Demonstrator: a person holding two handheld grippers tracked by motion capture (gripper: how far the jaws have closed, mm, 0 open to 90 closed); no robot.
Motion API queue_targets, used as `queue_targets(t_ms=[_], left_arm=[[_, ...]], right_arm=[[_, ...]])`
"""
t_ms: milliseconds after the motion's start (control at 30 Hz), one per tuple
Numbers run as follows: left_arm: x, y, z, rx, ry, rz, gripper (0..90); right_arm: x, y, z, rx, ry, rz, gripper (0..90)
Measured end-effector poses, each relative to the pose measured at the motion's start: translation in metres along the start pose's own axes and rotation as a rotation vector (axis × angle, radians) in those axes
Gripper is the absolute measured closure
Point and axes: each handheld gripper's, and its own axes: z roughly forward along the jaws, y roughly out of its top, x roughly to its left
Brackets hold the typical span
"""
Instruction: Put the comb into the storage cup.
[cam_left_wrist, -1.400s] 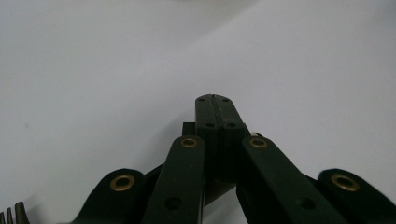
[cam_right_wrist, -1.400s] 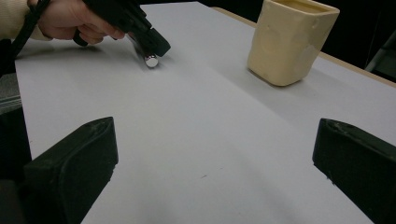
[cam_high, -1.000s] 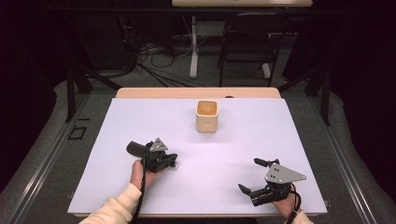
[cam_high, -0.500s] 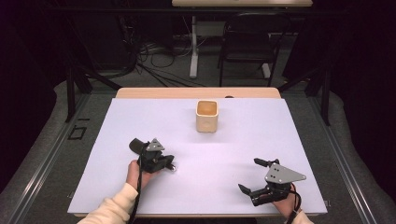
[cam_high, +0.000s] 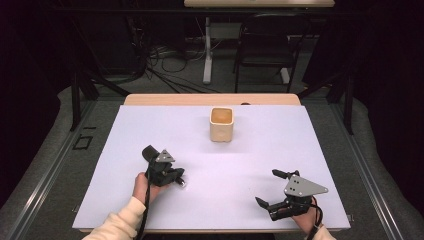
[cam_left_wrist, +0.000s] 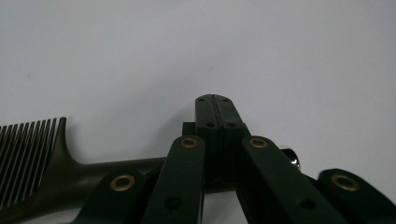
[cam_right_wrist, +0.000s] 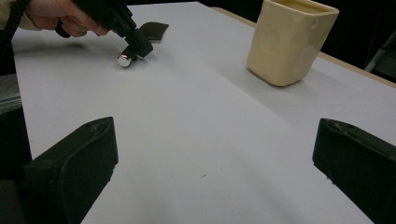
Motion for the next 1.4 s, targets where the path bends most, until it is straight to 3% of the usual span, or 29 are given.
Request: queue_targets(t_ms=[833,1400], left_arm=[[0.0034,-0.0041,-0.0065,0.065,0.002,-0.013,90.0],[0.0054,-0.0060,-0.0099,0.096,0.000,0.000,90.0]], right_arm=[[-0.0001,0.0001,0.0000,0.001,0.000,0.000,0.0],[-0.0001,0.0002,0.0002,0.000,0.000,0.000,0.0]])
